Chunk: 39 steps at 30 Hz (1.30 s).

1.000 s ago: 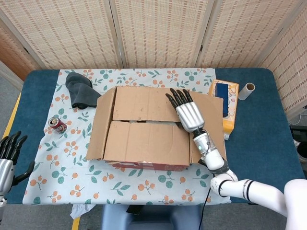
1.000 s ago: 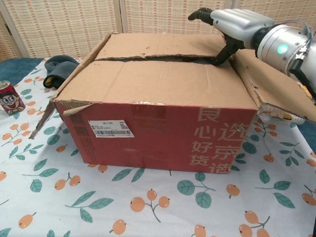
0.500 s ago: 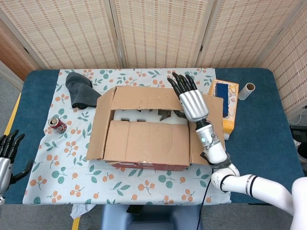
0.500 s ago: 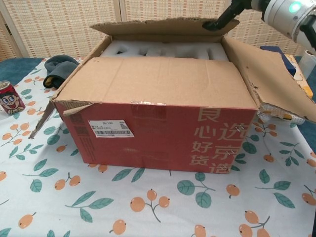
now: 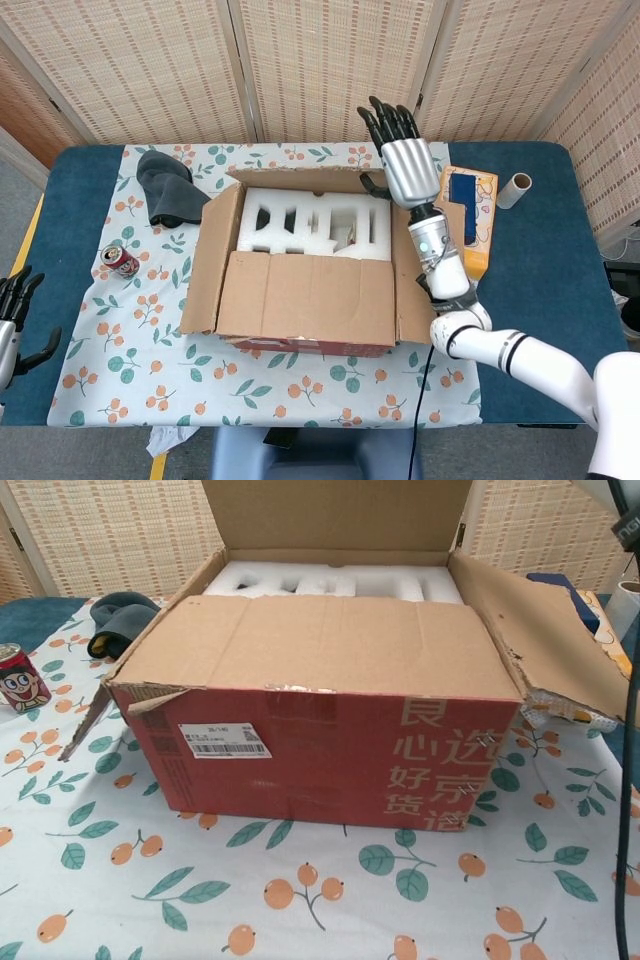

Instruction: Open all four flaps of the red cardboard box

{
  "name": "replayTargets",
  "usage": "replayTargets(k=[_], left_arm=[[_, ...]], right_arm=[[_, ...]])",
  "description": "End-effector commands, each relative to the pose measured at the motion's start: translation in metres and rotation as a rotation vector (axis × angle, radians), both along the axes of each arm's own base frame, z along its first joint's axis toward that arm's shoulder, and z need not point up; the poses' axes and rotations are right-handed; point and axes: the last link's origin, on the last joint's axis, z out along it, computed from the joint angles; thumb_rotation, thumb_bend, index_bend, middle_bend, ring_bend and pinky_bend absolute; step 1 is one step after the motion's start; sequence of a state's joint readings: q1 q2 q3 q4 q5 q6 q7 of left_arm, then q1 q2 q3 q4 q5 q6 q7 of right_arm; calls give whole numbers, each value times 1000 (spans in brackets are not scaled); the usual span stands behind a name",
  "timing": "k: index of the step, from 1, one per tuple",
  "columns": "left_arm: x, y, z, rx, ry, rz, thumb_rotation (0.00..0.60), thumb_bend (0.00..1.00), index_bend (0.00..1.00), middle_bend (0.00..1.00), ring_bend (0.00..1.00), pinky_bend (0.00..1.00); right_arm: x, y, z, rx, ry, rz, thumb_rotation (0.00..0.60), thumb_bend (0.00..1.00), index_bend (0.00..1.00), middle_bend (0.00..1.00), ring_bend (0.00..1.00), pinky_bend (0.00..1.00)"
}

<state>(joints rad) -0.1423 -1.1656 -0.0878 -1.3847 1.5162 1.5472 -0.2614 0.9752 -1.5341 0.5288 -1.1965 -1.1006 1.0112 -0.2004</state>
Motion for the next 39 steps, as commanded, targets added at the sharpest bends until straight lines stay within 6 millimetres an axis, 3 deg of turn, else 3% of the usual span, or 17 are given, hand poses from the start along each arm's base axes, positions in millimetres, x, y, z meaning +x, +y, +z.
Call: replayTargets(k=[1,11,20,25,34,39], left_arm=[[-6,7,1,-9,1,30,600,463,0,0,0,0],[-18,18,9,1,-41,66,600,464,0,0,0,0],[-24,21,10,21,-26,89,600,464,0,0,0,0],[-22,17,10,30,-20,83,600,464,0,0,0,0],[-16,17,5,14,10,62,600,464,0,0,0,0],[-14,20,2,1,9,52,600,464,0,0,0,0]], right_arm=[[11,-28,-1,16,-39,-21,600,335,0,0,0,0],[8,-83,-5,8,-41,-133,600,335,0,0,0,0],[-3,-83,-18,70,-84,-111,600,335,0,0,0,0],[-13,-60,-14,168,-130,-25,600,335,0,0,0,0],[-42,28,19,359,-205,-4,600,335,0,0,0,0],[-50,54,25,494,-377,-46,600,335,0,0,7,88]])
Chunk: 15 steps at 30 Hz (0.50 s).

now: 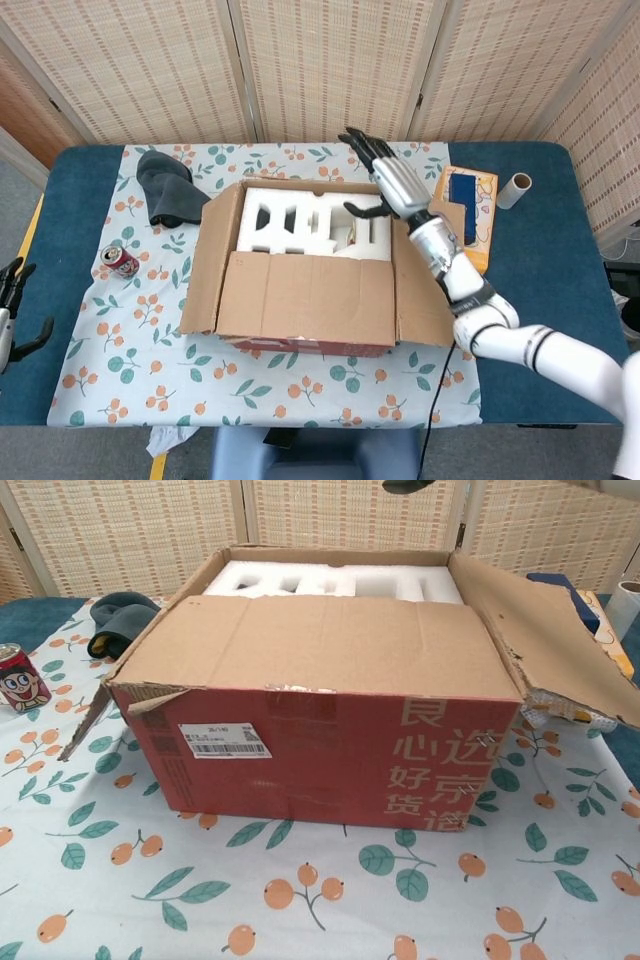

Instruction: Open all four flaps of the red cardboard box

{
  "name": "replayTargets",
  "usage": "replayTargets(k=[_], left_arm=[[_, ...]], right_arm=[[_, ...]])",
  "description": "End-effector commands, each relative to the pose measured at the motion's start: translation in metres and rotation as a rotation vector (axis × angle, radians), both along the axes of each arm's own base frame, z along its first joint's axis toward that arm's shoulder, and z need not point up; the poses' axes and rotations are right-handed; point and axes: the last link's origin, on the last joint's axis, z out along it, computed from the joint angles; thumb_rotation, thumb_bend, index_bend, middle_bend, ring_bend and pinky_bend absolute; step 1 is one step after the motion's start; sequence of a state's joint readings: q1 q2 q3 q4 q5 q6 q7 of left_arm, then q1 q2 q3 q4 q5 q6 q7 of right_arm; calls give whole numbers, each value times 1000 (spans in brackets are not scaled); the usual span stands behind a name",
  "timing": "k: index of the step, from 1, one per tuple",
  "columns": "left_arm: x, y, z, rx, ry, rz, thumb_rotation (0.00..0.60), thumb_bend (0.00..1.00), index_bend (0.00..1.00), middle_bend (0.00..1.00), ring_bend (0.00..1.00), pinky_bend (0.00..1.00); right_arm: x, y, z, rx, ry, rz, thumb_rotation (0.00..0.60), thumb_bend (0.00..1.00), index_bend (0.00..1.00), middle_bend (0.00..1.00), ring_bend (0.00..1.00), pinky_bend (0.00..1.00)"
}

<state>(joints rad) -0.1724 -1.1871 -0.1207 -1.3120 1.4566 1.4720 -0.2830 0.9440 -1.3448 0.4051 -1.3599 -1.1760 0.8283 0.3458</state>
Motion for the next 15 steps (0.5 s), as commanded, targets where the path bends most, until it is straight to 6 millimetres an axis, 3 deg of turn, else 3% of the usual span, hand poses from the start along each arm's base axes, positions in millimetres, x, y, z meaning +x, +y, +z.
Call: replayTargets(k=[1,11,15], left_arm=[[0,2,-2,-13,-7,1,600,464,0,0,0,0],[-4,7,-2,-14,5,24,600,463,0,0,0,0],[-6,8,0,-9,-9,27,600,463,0,0,0,0]], right_arm=[[-35,35,24,128,-134,-104,600,335,0,0,15,110],[-48,29,6,405,-237,-235,600,335,0,0,58,276],[-49,25,-2,446,-230,-243,600,335,0,0,59,290]])
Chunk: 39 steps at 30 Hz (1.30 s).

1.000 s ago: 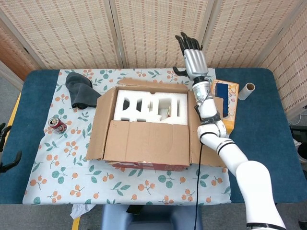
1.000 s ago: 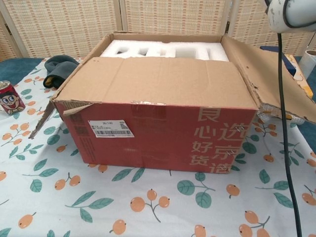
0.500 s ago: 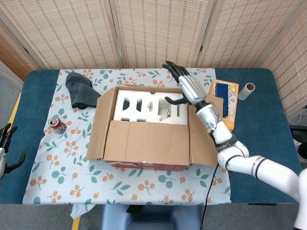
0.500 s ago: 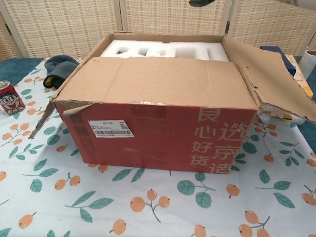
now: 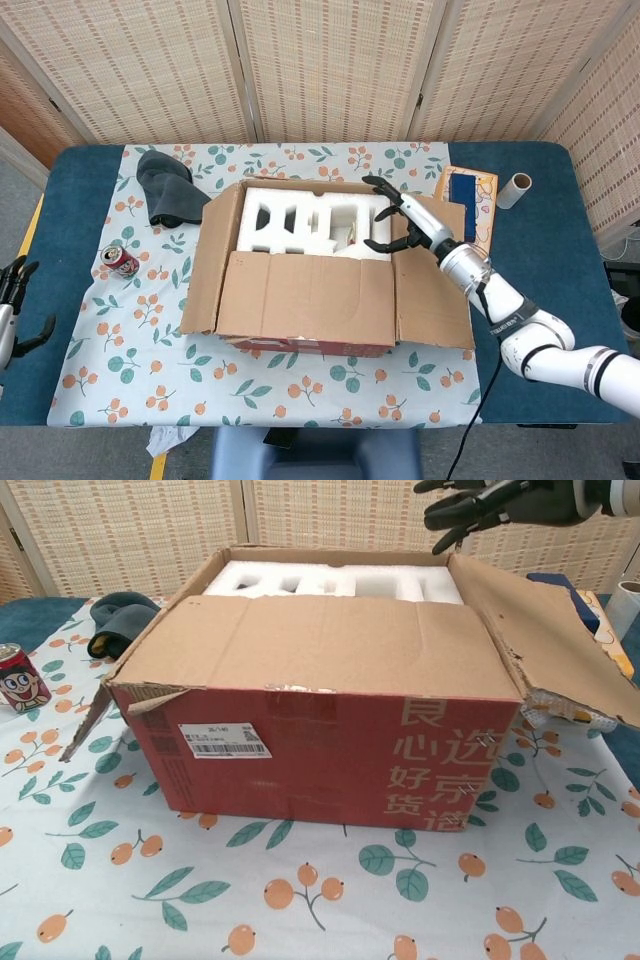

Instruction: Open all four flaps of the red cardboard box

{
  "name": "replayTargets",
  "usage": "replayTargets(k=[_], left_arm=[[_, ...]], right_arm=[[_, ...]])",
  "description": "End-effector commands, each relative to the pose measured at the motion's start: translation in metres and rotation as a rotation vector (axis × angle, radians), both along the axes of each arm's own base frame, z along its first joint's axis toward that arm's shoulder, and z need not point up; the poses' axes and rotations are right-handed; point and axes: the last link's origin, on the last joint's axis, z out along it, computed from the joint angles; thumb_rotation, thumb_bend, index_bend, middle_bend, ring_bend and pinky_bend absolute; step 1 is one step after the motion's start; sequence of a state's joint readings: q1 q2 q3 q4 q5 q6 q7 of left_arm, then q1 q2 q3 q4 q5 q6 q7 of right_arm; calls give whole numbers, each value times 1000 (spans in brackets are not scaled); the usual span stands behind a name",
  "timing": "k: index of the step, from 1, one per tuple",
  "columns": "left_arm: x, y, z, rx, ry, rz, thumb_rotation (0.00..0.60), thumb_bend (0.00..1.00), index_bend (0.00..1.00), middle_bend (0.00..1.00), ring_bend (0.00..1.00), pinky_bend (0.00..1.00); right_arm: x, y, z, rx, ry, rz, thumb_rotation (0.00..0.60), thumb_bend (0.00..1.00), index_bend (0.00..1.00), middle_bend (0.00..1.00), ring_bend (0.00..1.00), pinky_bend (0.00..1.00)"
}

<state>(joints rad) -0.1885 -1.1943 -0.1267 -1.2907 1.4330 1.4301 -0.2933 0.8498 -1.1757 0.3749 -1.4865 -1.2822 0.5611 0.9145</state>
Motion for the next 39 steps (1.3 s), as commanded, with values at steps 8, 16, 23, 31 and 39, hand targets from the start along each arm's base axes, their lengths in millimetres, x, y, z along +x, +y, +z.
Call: replayTargets(k=[8,16,23,31,39], left_arm=[[-1,0,2,3,-15,-2,600,464,0,0,0,0],[-1,0,2,4,-14,-5,600,464,0,0,0,0],[0,0,3,8,-17,-8,600,464,0,0,0,0],[0,0,2,6,-12,-9,600,463,0,0,0,0],[1,-1,1,3,-5,-14,600,464,0,0,0,0]], right_arm=[[-3,1,-18,113,4,0,600,335,0,0,58,320],[-3,11,-27,169,4,19,600,335,0,0,58,333],[0,19,-28,205,-26,31,600,335,0,0,57,354],[2,29,-23,224,-50,59,600,335,0,0,58,365],[9,40,-5,194,-80,103,600,335,0,0,58,365]])
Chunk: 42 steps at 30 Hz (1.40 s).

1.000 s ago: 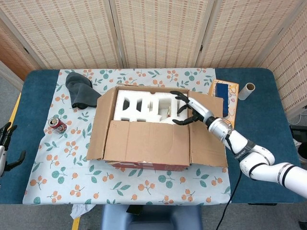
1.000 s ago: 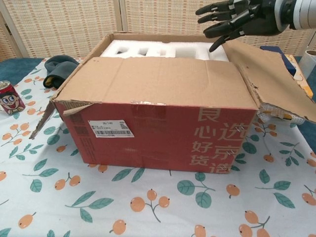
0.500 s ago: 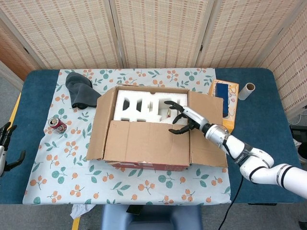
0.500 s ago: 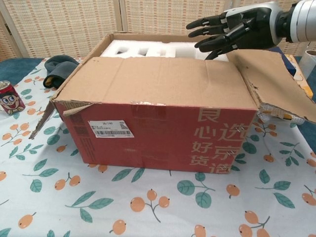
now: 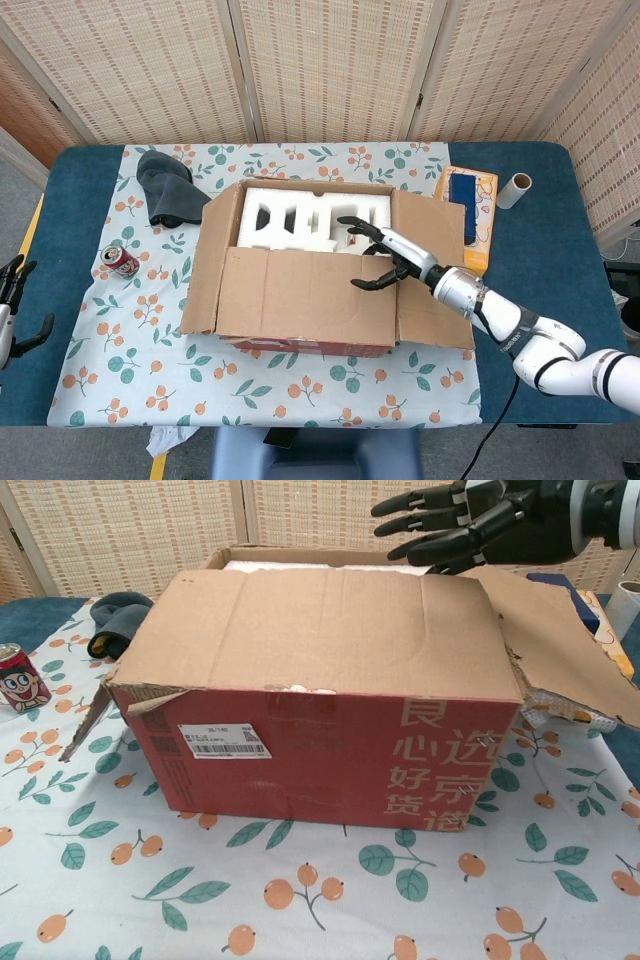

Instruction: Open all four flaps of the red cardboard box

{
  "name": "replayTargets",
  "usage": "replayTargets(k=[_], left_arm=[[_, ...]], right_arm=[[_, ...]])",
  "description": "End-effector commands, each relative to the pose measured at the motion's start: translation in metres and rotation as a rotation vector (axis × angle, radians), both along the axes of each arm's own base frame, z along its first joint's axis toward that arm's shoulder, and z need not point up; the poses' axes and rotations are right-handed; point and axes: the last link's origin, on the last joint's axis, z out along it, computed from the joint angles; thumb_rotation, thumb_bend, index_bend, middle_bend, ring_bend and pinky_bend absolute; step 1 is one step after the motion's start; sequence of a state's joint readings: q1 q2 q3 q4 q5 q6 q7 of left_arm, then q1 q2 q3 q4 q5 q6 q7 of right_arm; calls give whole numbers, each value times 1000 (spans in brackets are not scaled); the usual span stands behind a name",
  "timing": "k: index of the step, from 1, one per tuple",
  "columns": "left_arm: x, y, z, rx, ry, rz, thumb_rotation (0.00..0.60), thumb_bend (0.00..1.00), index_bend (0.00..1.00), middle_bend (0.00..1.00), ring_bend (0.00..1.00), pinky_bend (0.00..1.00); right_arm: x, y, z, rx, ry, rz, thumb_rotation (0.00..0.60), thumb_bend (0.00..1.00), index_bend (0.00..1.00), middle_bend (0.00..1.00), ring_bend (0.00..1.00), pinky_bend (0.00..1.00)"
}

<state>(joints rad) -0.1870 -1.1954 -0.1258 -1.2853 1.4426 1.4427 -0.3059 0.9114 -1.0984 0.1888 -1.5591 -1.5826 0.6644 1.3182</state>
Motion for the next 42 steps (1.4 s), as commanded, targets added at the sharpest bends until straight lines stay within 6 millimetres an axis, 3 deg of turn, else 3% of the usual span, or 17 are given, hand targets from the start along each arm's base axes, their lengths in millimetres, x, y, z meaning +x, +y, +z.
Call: replayTargets(k=[1,10,20,25,29,42], left_arm=[[0,0,-1,-1,1,-1,600,464,0,0,0,0],[3,-2,-1,-2,1,-12,600,464,0,0,0,0],[10,-9,-2,-2,-2,-50,600,464,0,0,0,0],[13,-12,-2,-2,0,-70,600,463,0,0,0,0],[16,-15,-4,-4,8,-83,600,463,0,0,0,0],[20,-14,-8,-5,28,-92,600,464,0,0,0,0]], right_arm=[[3,6,8,-15,-6,20,600,335,0,0,58,365],[27,35,39,-86,-19,99,600,335,0,0,58,365],[61,93,67,-185,7,201,600,335,0,0,58,365],[67,122,75,-221,26,220,600,335,0,0,58,365],[63,144,78,-243,51,233,600,335,0,0,58,372],[10,201,69,-178,131,195,600,336,0,0,51,400]])
